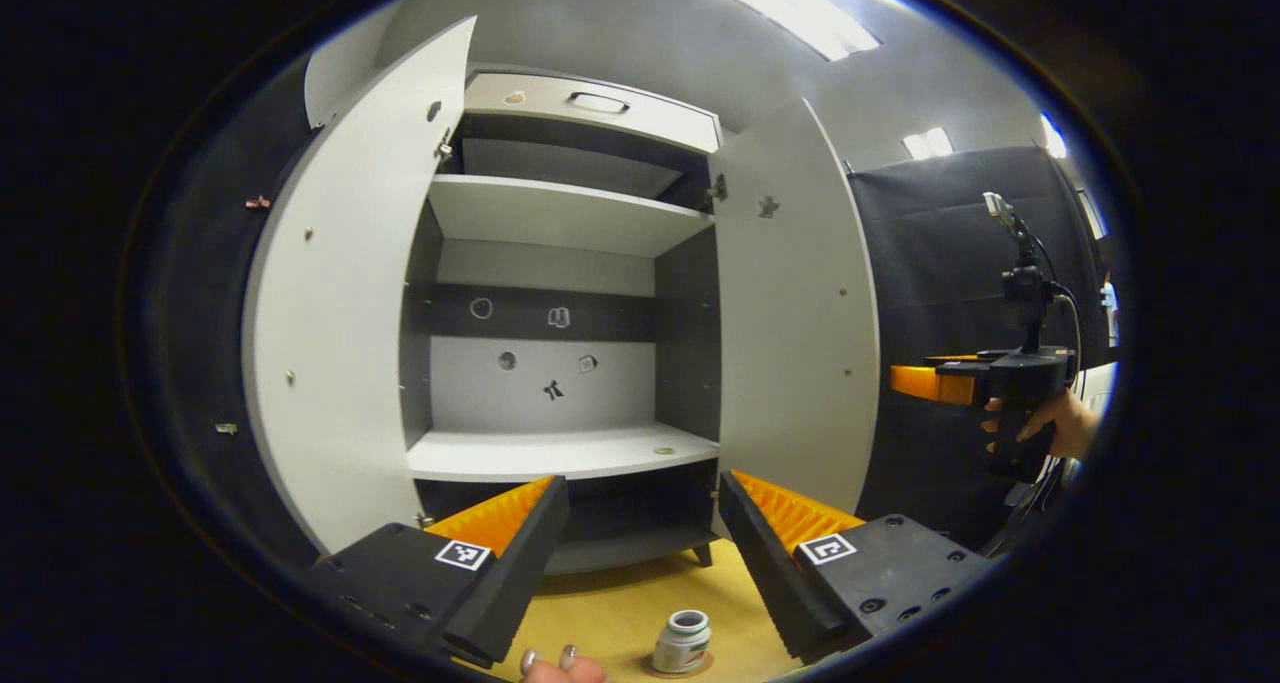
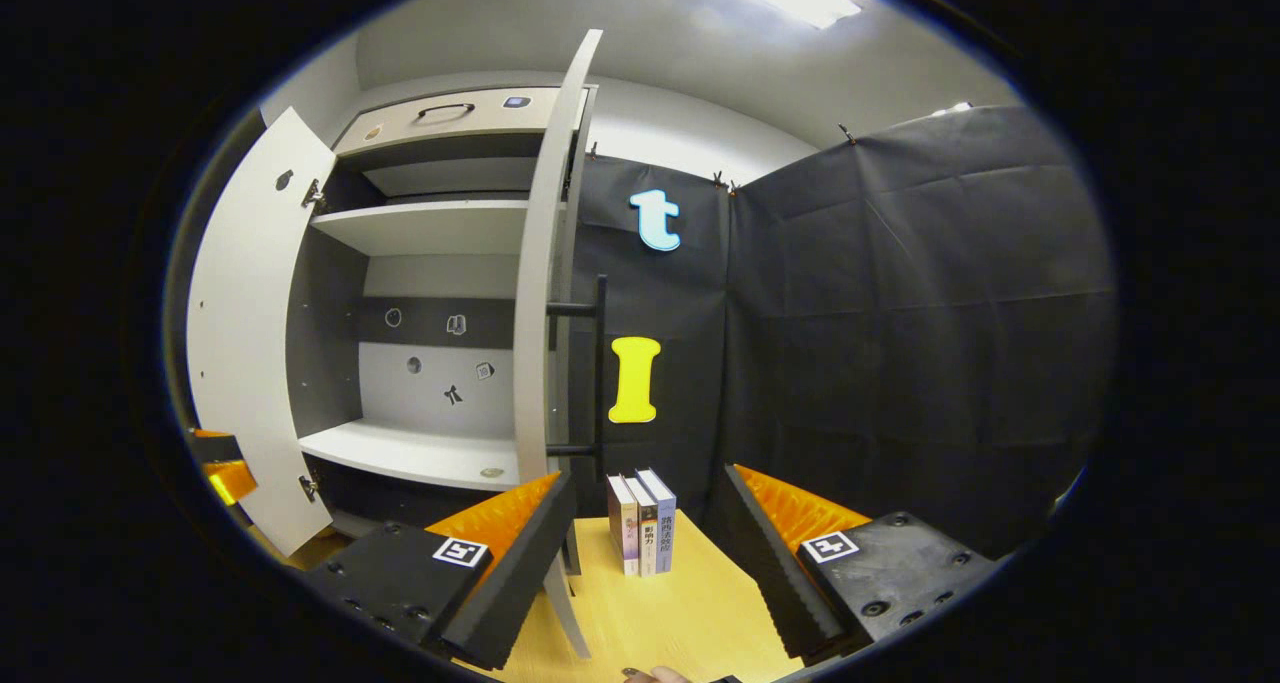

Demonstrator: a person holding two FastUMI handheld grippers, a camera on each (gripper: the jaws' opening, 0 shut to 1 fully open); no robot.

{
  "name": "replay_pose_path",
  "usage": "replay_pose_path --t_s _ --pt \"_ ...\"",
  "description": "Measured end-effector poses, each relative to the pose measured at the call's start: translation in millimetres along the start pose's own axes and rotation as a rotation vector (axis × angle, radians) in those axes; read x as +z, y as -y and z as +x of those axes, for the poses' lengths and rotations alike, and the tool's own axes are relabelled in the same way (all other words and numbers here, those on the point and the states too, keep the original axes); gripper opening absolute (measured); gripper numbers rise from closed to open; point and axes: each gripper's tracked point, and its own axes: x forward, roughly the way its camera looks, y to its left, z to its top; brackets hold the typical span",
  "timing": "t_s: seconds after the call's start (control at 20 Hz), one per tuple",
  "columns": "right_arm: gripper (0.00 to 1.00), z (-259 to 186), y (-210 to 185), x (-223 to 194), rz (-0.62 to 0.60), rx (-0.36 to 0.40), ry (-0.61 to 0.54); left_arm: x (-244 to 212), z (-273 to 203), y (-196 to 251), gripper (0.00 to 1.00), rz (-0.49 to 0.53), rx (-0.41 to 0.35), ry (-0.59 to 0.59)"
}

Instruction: Grasp the bottle in the cabinet with the left hand and place it on the coaster, then close the right door with the right hand and the left door with the left hand.

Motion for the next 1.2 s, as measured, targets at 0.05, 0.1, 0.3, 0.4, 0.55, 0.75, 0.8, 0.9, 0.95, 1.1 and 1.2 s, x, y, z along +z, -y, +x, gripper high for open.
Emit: replay_pose_path --t_s 0.05,0.1,0.3,0.4,0.55,0.75,0.8,0.9,0.95,1.1,1.2 --pt "0.98 6 -1 5 0.009 0.015 0.009 8 -9 -16 0.96 0.019 0.041 0.002" --pt "0.98 12 -4 6 0.016 0.037 0.015 12 -18 -30 0.96 0.04 0.076 -0.004" --pt "0.96 31 -8 7 -0.037 0.105 0.018 13 -60 -81 0.96 0.054 0.249 -0.05" --pt "0.95 32 -16 6 -0.016 0.151 0.003 11 -80 -98 0.96 0.042 0.315 -0.064" --pt "0.95 26 -30 4 0.026 0.186 -0.011 6 -106 -124 0.96 0.04 0.412 -0.101" --pt "0.95 23 -45 4 0.006 0.176 -0.011 4 -116 -154 0.96 -0.009 0.451 -0.114" --pt "0.95 20 -52 3 0.006 0.176 -0.015 3 -115 -163 0.96 -0.025 0.458 -0.117" --pt "0.95 16 -71 3 0.012 0.184 -0.014 7 -110 -179 0.92 -0.037 0.459 -0.104" --pt "0.95 15 -80 3 0.019 0.182 -0.011 10 -107 -186 0.93 -0.029 0.455 -0.101" --pt "0.96 15 -112 -1 0.066 0.184 -0.008 14 -99 -207 0.96 0.027 0.44 -0.1" --pt "0.96 19 -133 -3 0.084 0.191 -0.018 18 -94 -211 0.96 0.039 0.408 -0.092"
